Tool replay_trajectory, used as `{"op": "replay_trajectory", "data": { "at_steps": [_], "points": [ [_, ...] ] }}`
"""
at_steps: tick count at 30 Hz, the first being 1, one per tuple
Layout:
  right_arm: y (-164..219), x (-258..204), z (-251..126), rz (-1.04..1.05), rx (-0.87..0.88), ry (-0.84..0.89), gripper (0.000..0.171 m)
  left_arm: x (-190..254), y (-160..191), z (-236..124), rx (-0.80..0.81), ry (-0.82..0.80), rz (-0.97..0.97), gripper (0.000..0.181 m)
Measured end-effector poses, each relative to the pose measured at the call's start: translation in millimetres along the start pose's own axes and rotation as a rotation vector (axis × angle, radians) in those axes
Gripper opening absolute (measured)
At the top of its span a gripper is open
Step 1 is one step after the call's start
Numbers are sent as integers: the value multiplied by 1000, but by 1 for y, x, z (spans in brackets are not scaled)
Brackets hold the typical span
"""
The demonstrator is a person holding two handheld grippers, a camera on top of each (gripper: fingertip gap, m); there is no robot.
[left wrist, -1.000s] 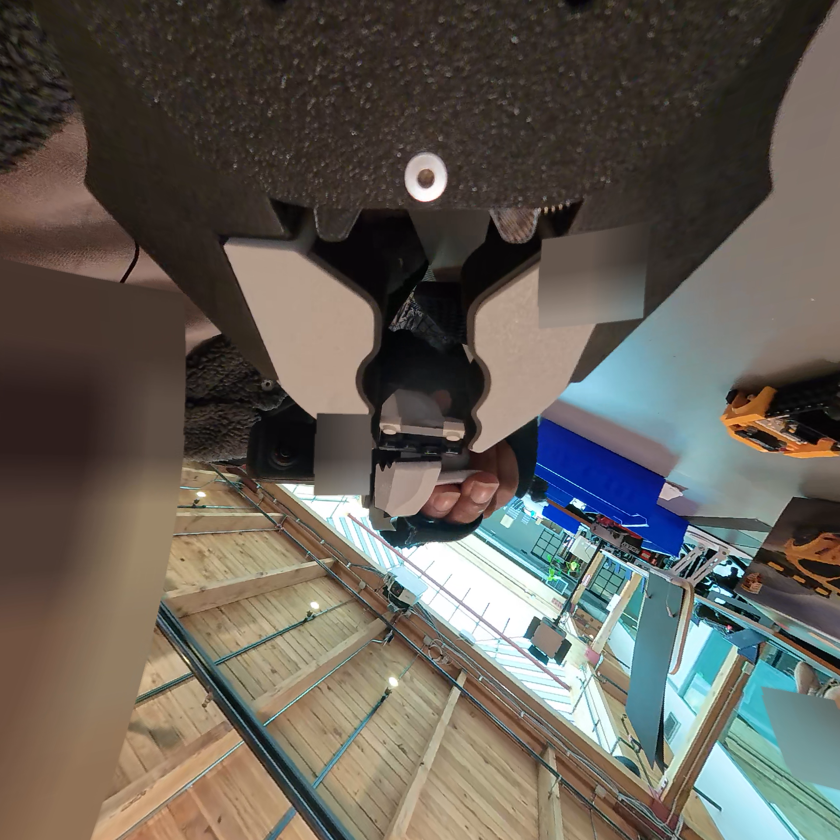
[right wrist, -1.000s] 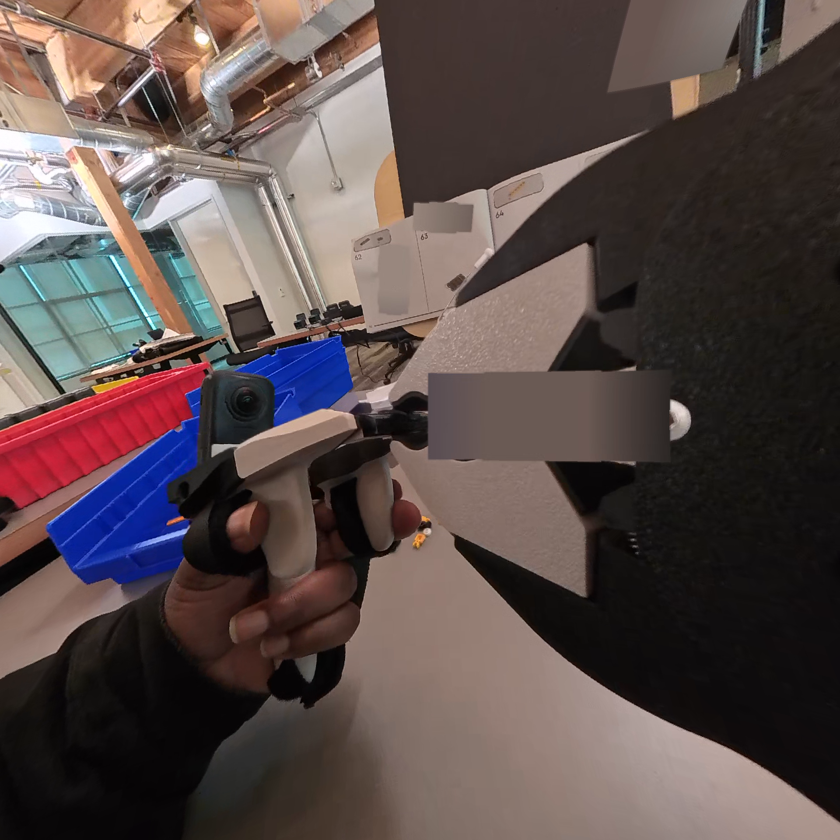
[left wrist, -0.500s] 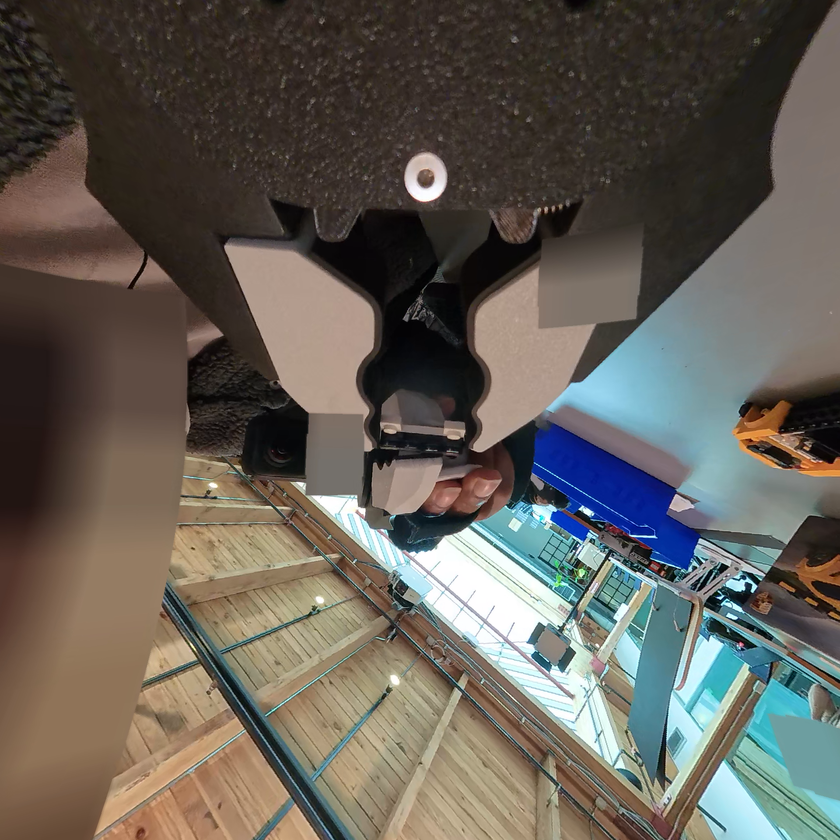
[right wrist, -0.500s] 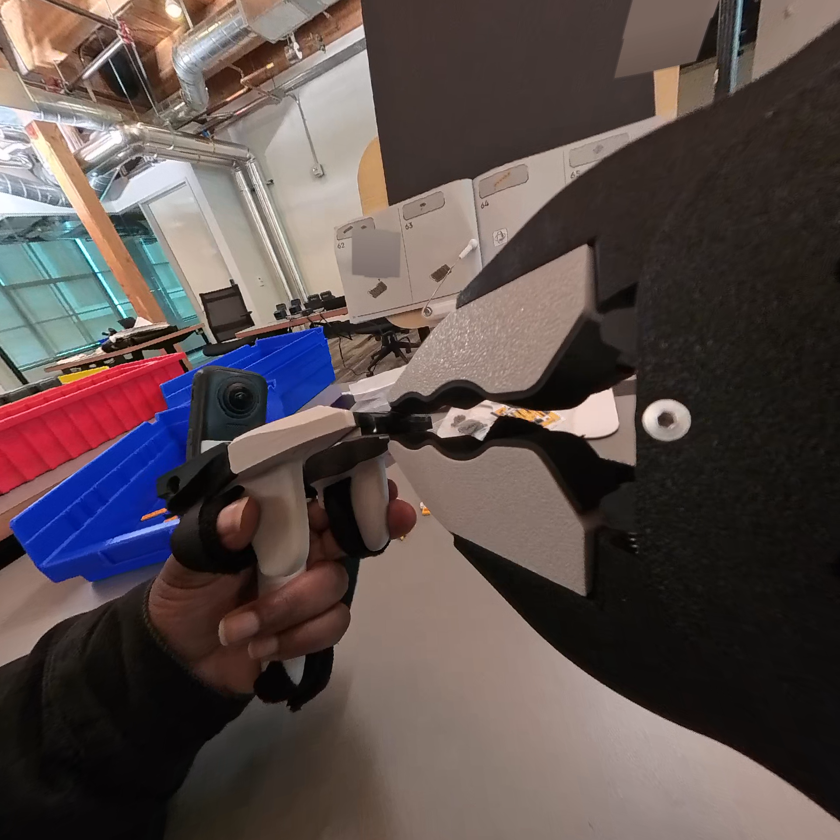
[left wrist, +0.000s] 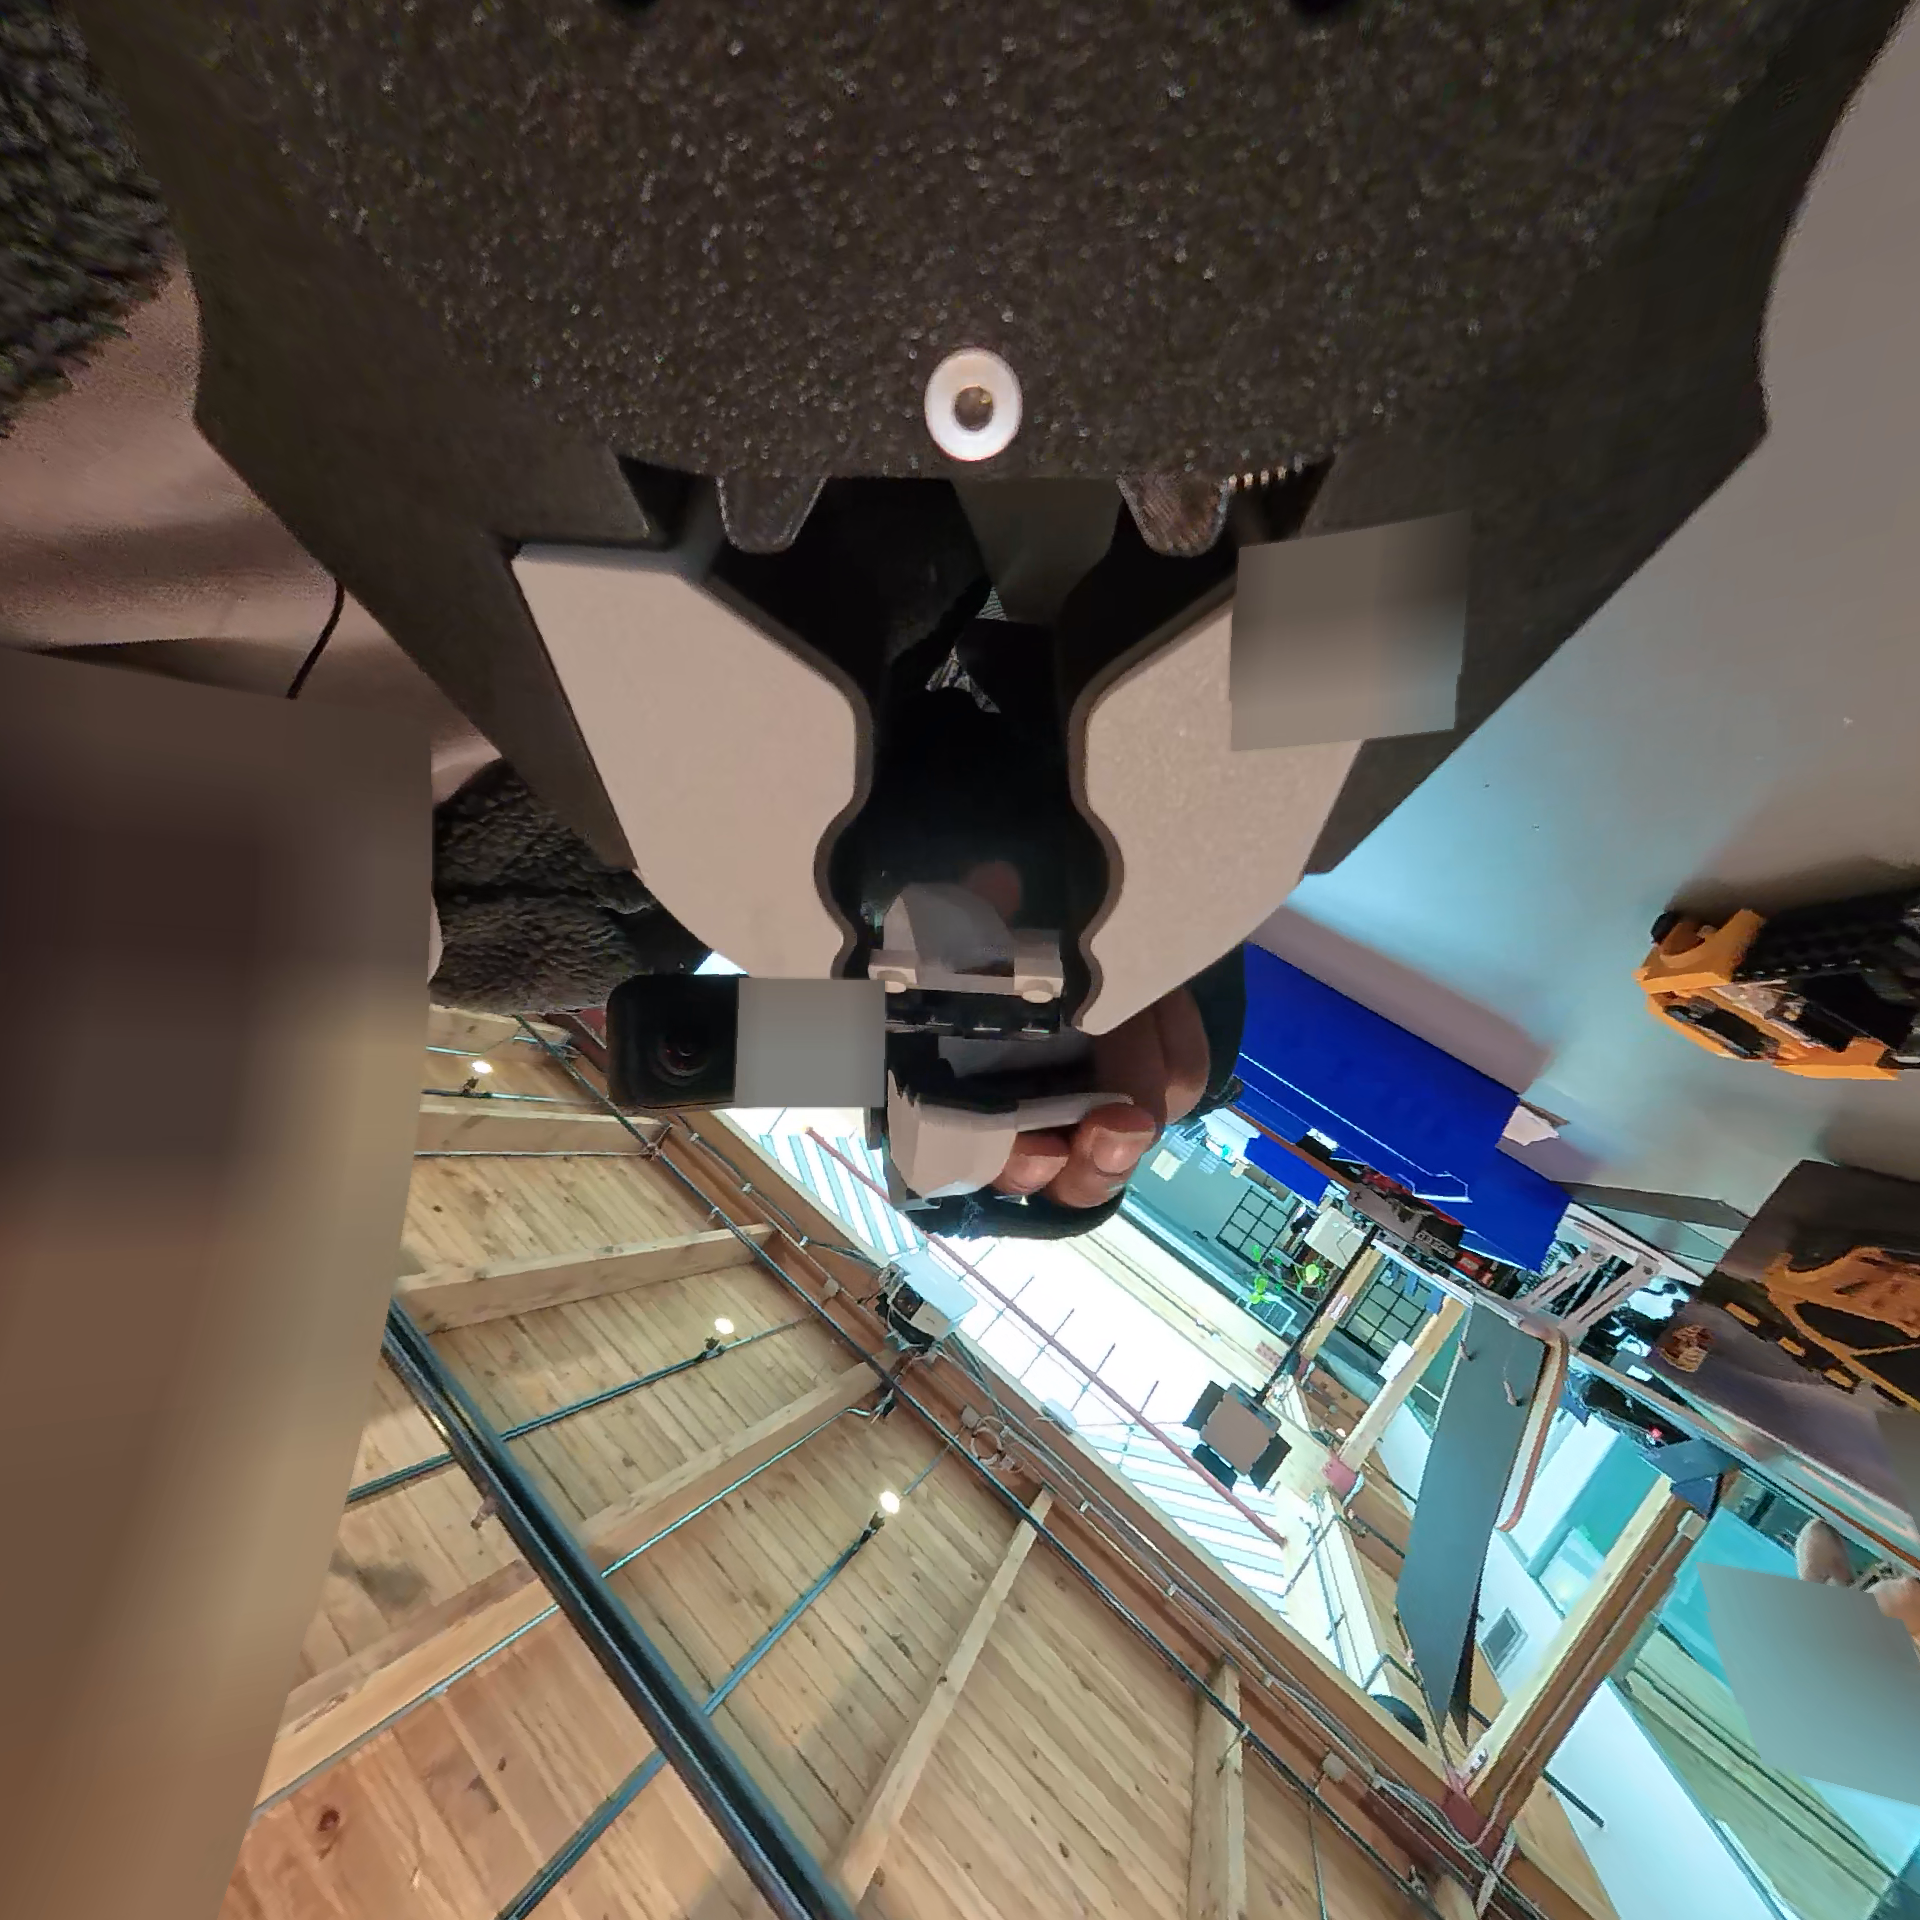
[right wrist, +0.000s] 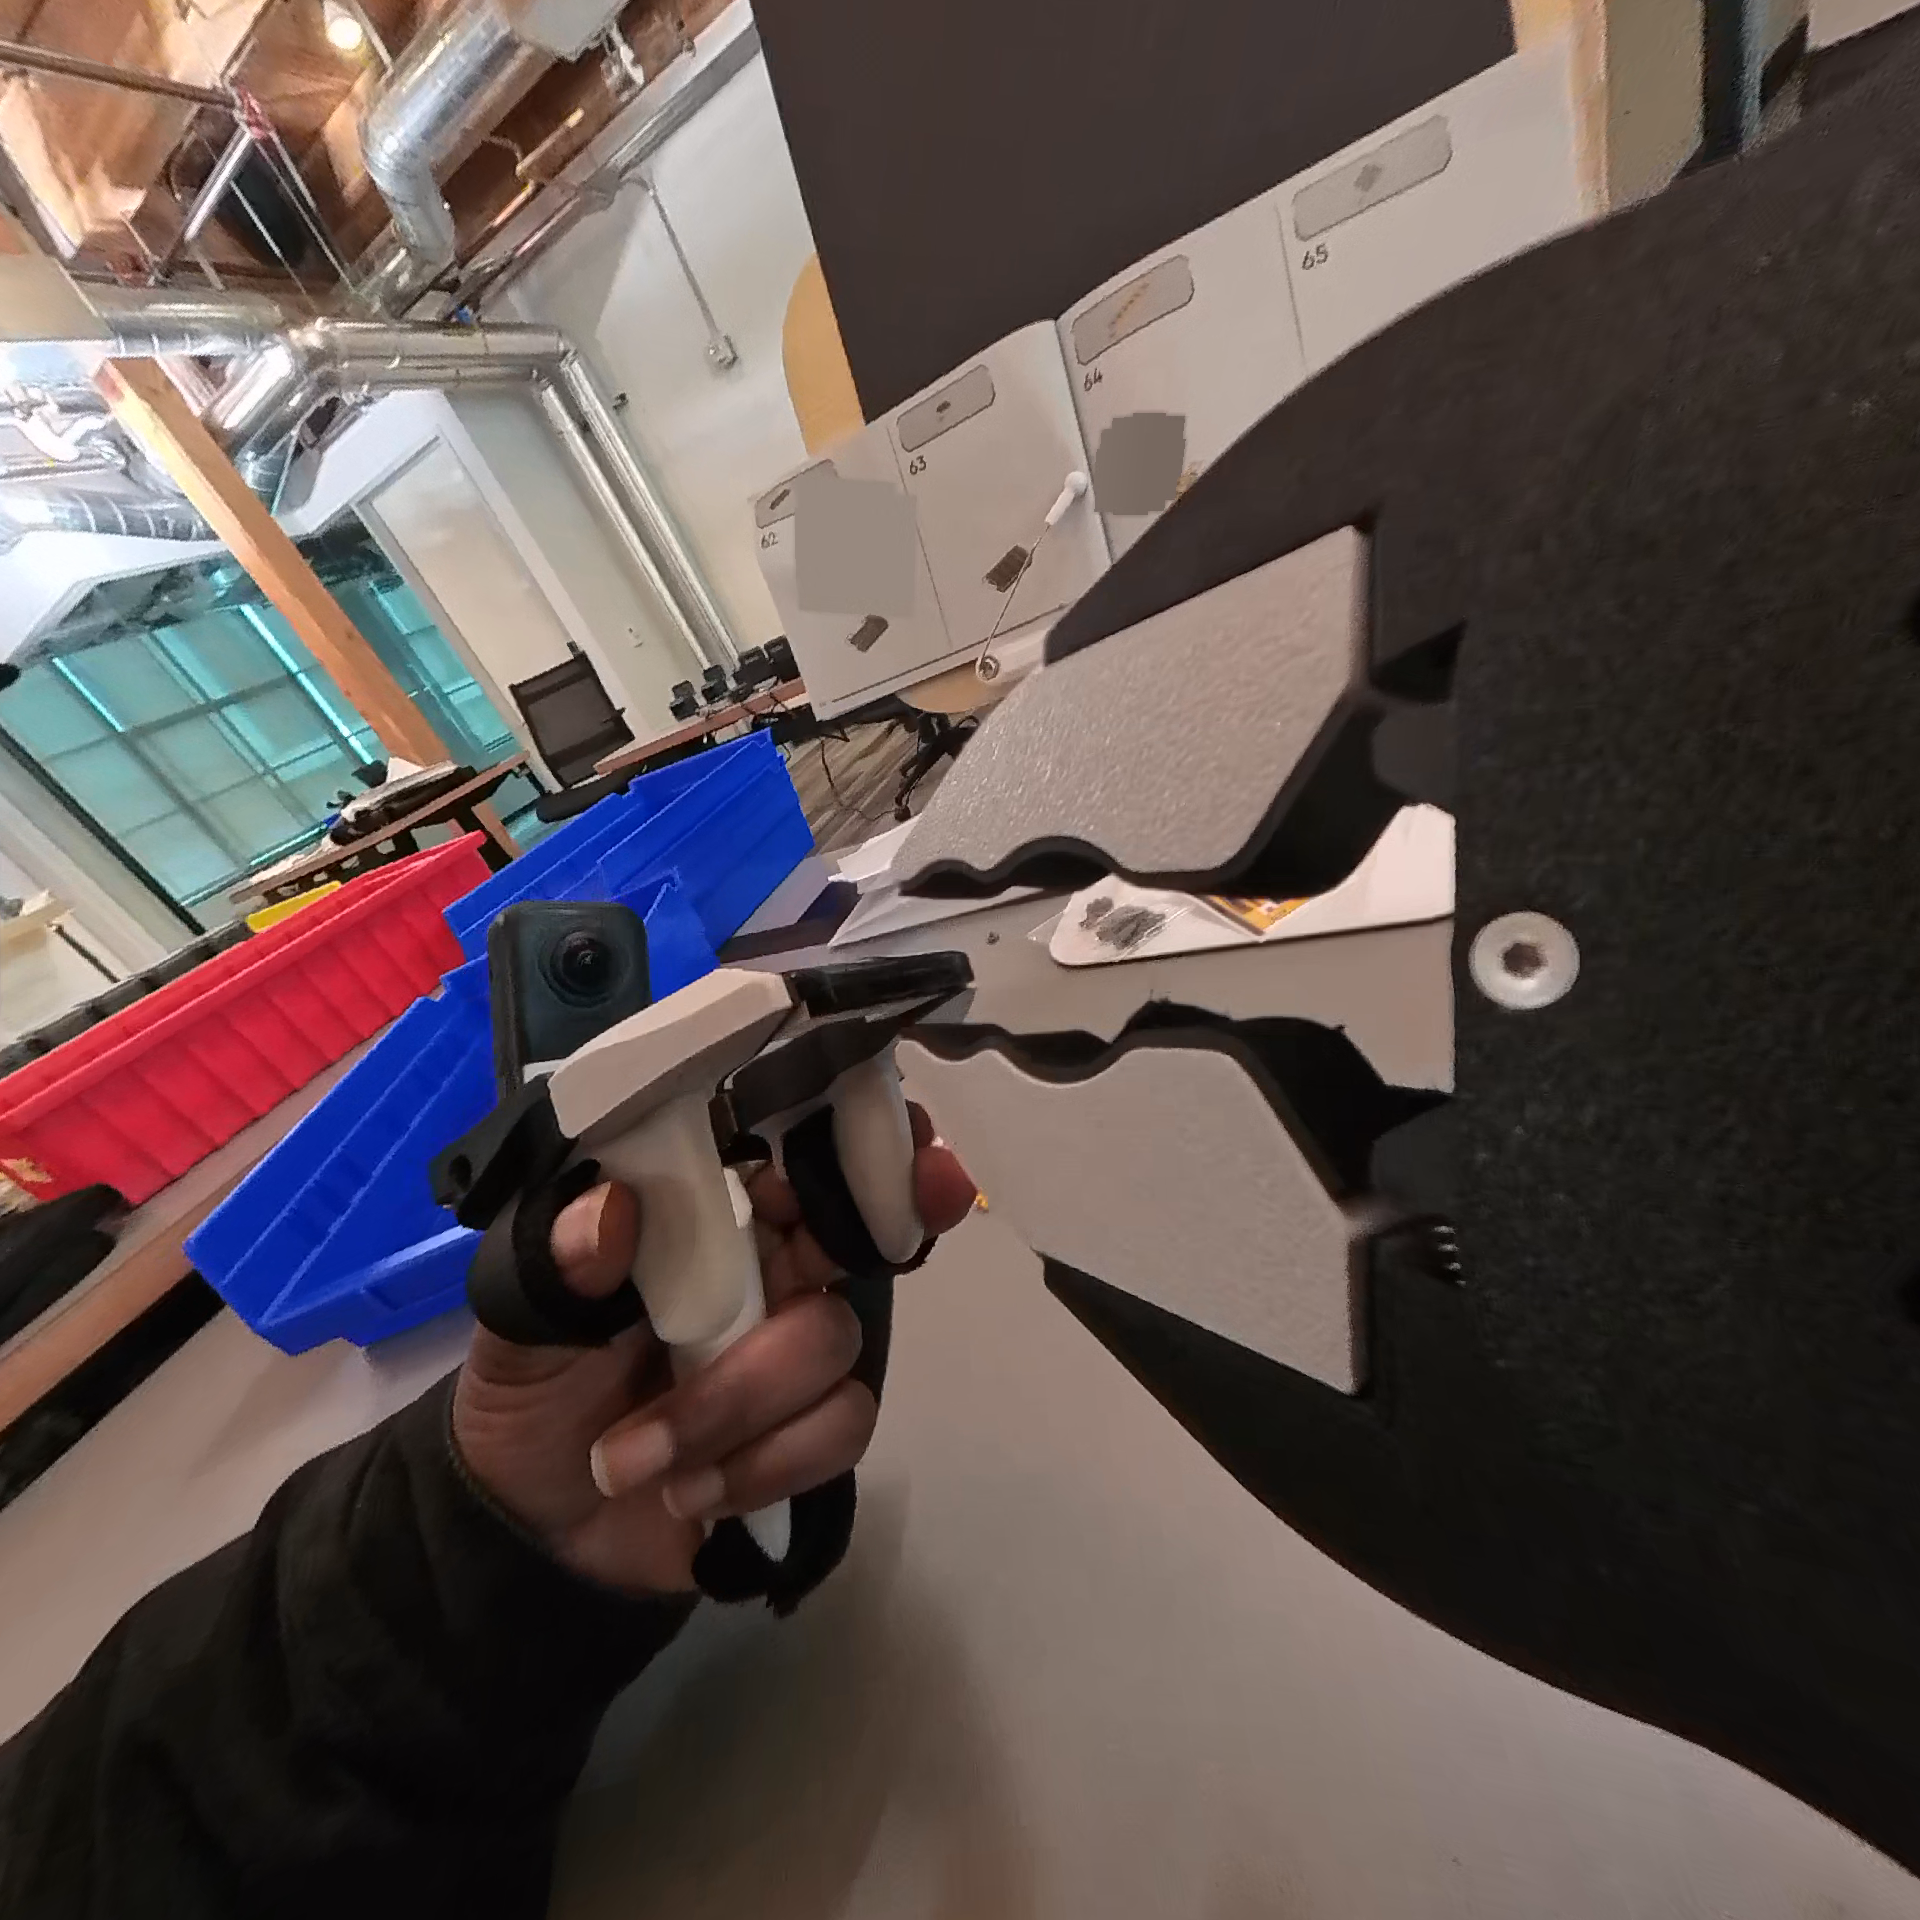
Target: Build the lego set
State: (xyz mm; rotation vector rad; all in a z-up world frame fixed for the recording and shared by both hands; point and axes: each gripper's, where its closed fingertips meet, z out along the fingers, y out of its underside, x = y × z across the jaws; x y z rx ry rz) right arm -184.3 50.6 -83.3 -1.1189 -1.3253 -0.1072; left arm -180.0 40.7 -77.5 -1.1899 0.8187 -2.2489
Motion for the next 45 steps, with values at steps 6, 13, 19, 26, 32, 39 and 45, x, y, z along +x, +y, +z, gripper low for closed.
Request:
{"op": "replay_trajectory", "data": {
  "at_steps": [6, 13, 19, 26, 32, 39, 45],
  "points": [
    [-2, -2, 2, -43, 21, 2, 8, -2, -1, -1, 12, 5, -28, 35],
    [-5, -4, 2, -11, 17, -18, 7, -1, -2, -1, 18, 22, -54, 35],
    [-5, -4, 1, -2, 35, 28, 7, -1, -1, 0, -5, 0, -31, 35],
    [-9, -9, 5, -72, 53, 30, 21, 5, 2, 4, -42, -13, 27, 35],
    [-11, -6, 5, -115, 54, 58, 10, 6, 2, 4, -41, -9, 25, 35],
    [-6, -5, 9, -97, 31, 85, 9, 2, -1, 3, -33, -42, 35, 35],
    [0, -11, 10, -76, 35, 63, 9, -5, 5, 1, -89, -97, 146, 35]
  ]
}}
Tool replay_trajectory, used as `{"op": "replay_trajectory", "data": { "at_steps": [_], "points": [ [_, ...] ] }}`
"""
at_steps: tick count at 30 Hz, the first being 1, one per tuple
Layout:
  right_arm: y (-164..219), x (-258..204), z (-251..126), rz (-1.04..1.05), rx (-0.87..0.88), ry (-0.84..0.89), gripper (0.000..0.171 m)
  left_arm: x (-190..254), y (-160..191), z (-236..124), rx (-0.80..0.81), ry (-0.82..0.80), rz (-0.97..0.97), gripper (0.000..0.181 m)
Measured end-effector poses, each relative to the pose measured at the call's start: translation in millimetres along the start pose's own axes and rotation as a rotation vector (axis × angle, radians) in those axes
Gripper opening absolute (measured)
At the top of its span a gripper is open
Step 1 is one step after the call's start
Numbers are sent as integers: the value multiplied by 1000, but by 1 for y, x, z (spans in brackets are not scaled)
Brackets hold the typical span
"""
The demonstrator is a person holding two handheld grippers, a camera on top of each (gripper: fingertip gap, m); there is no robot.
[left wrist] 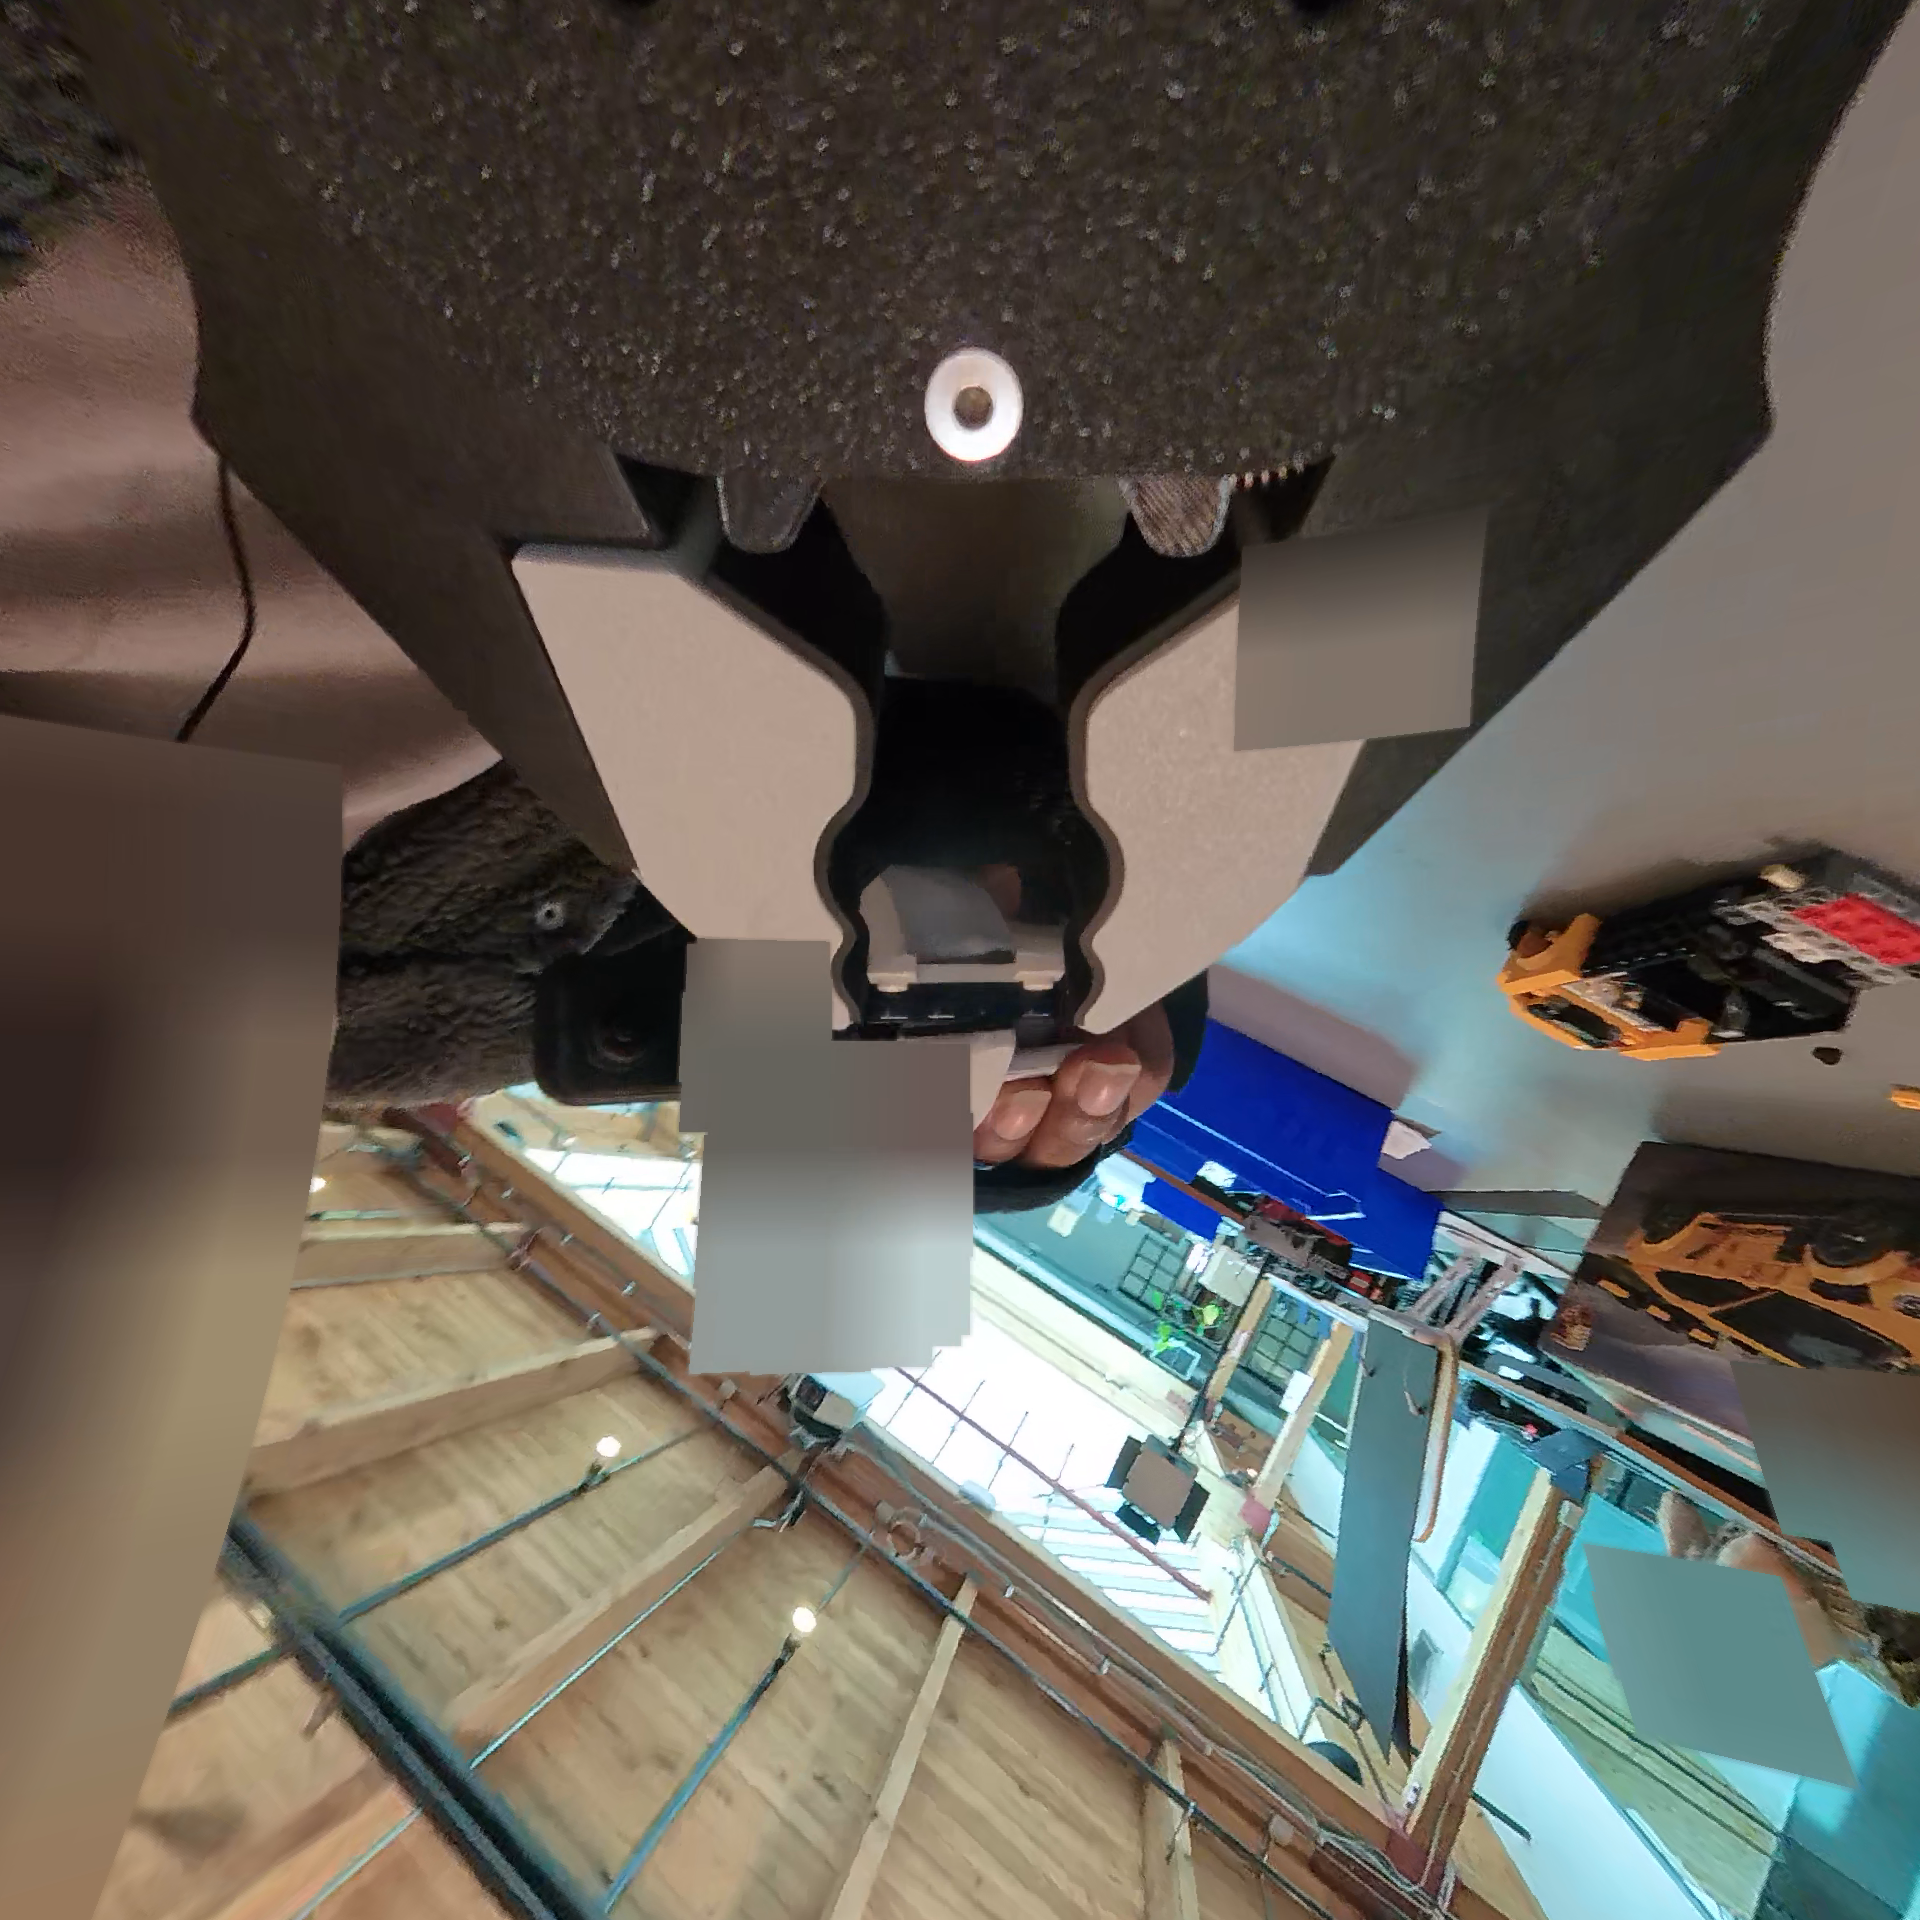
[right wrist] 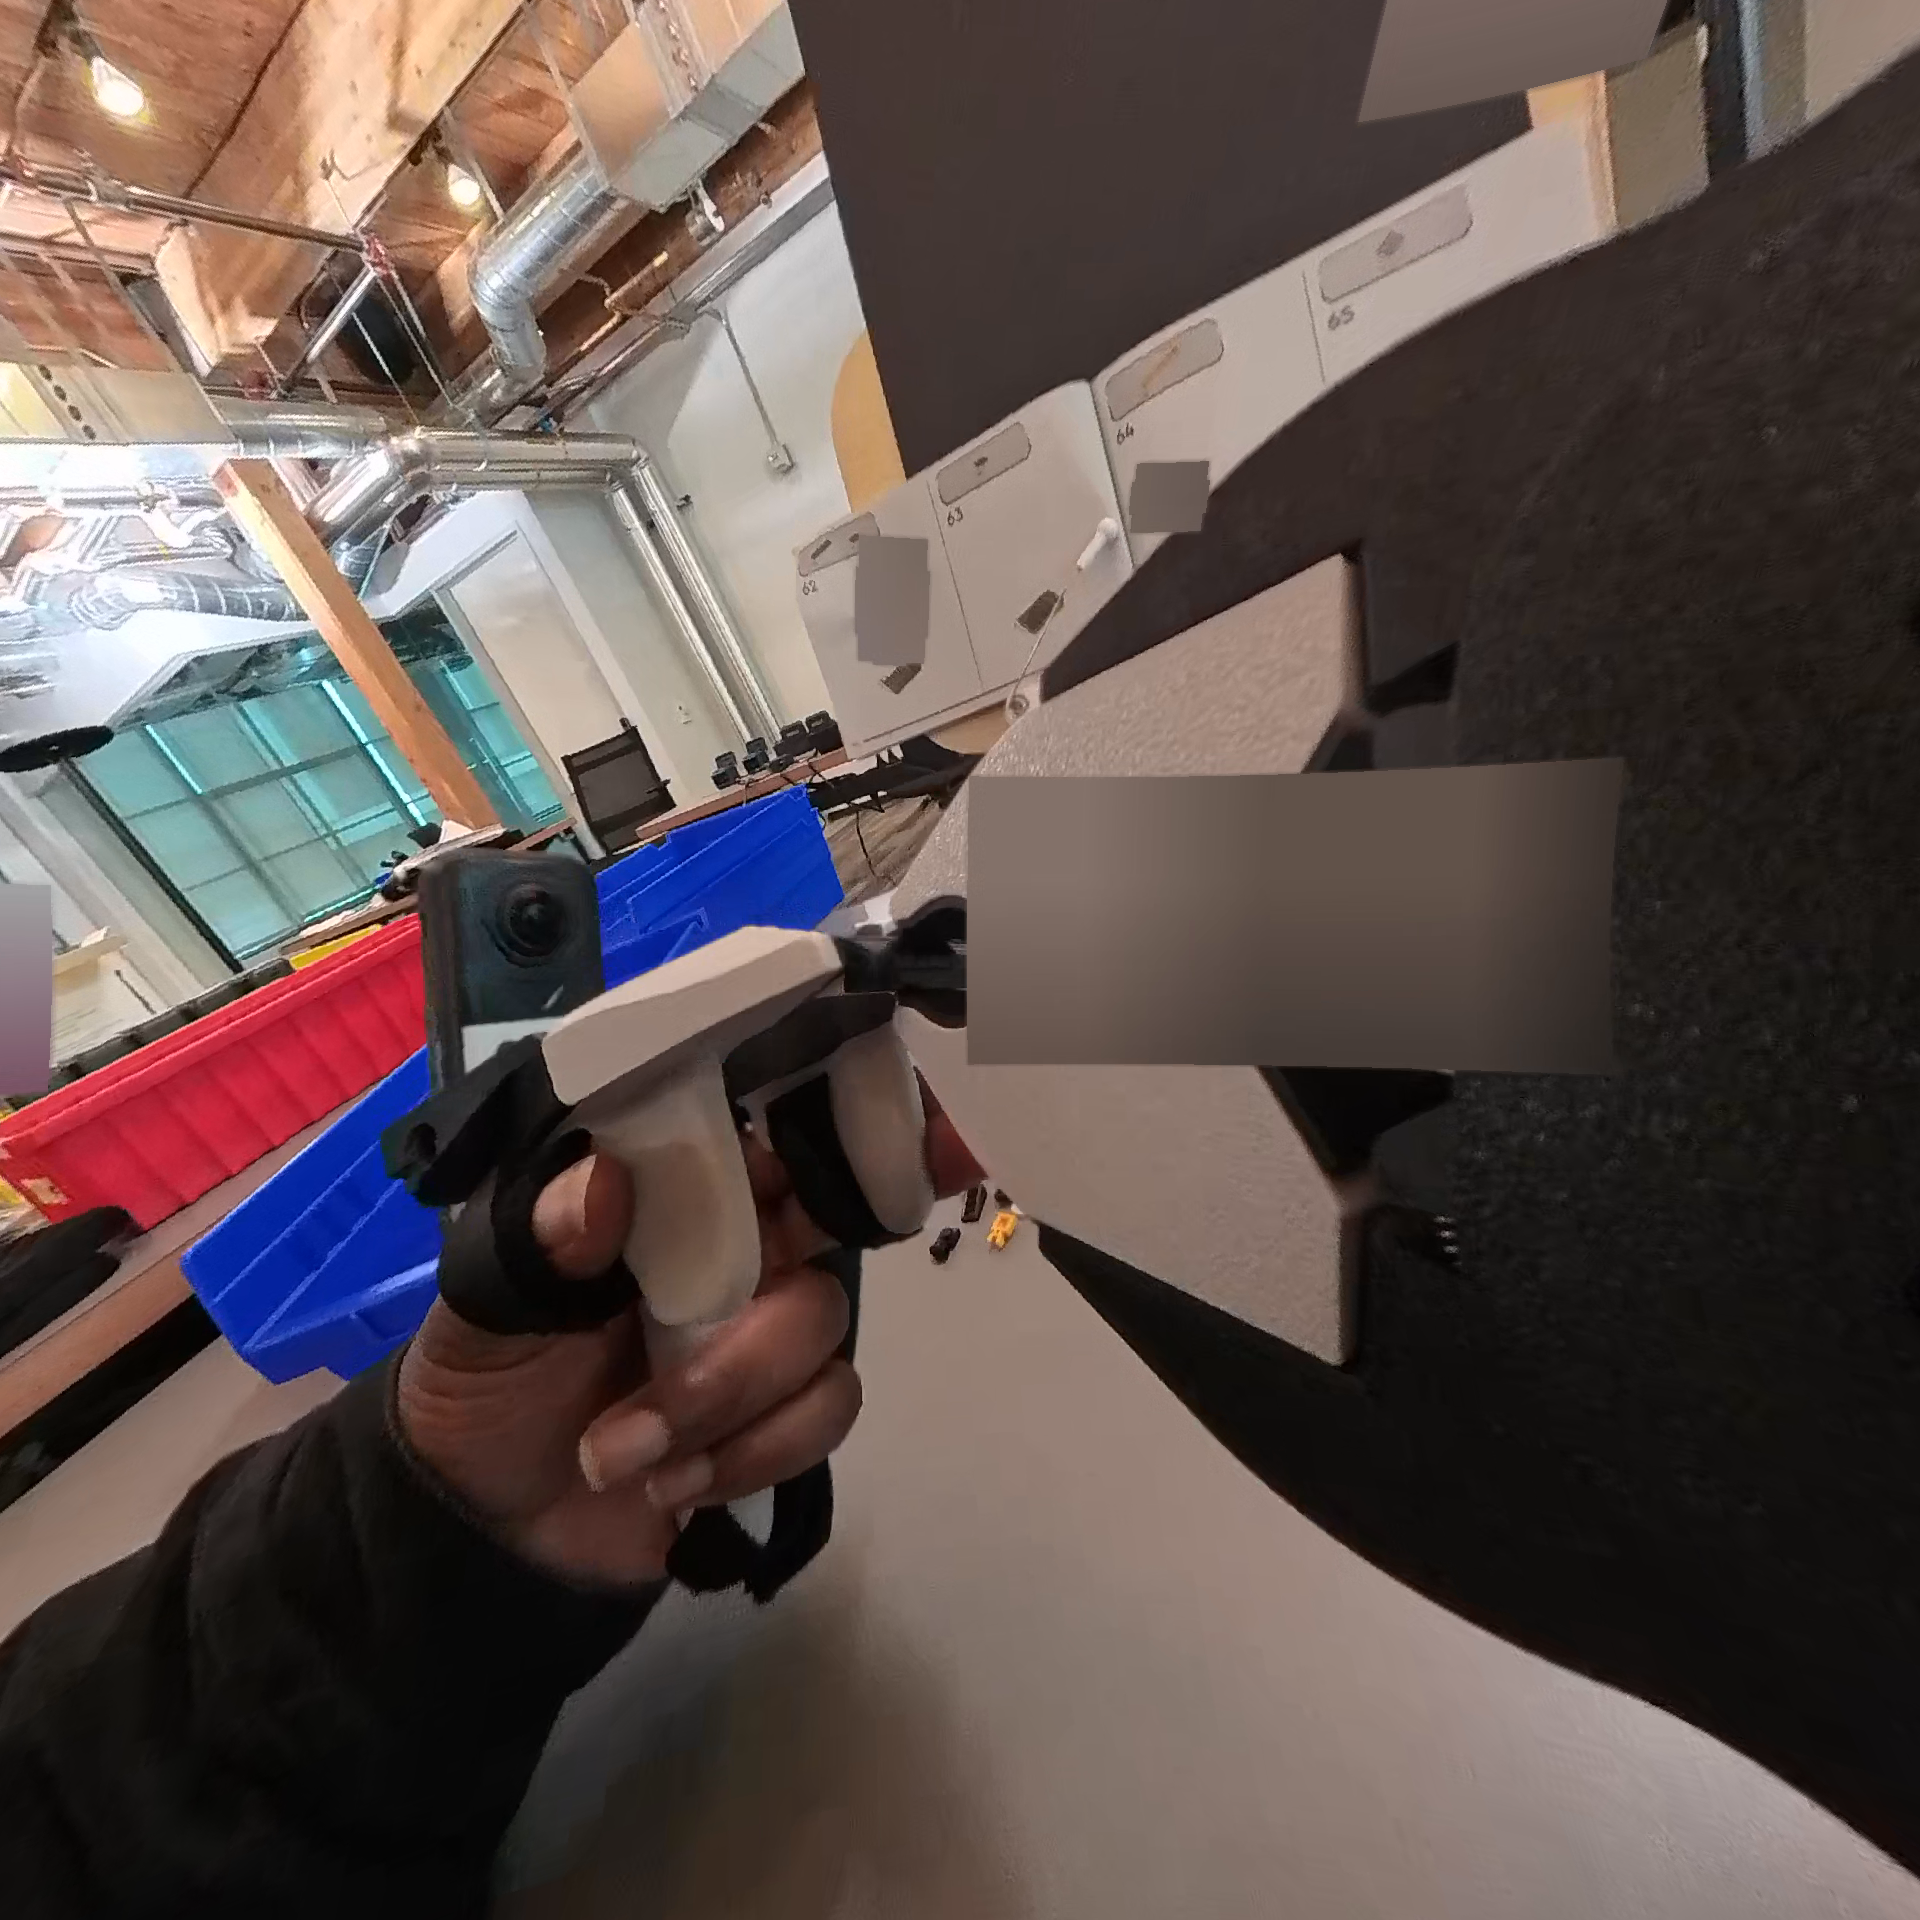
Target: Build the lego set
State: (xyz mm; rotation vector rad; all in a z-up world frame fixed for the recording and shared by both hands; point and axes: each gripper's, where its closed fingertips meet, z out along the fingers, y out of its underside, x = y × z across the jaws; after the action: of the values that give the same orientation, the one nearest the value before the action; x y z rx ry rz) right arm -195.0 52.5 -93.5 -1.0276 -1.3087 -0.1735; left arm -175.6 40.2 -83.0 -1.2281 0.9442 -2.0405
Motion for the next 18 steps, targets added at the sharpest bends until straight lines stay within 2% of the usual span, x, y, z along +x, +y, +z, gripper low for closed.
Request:
{"op": "replay_trajectory", "data": {
  "at_steps": [6, 7, 10, 14, 16, 18],
  "points": [
    [10, -8, 0, 41, -7, -56, 10, -9, 10, 0, -76, -66, 101, 35],
    [13, -11, 0, 92, -19, -99, 13, -12, 12, -1, -87, -79, 120, 35],
    [26, -19, -7, 392, -66, -297, 37, -18, 18, -4, -143, -121, 237, 35],
    [28, -35, -15, 686, -39, -505, 52, -18, 27, -2, -210, -144, 411, 35],
    [30, -39, -12, 721, -44, -524, 55, -16, 34, 0, -233, -132, 460, 35],
    [28, -42, -14, 747, -16, -550, 49, -14, 38, 2, -253, -125, 501, 35]
  ]
}}
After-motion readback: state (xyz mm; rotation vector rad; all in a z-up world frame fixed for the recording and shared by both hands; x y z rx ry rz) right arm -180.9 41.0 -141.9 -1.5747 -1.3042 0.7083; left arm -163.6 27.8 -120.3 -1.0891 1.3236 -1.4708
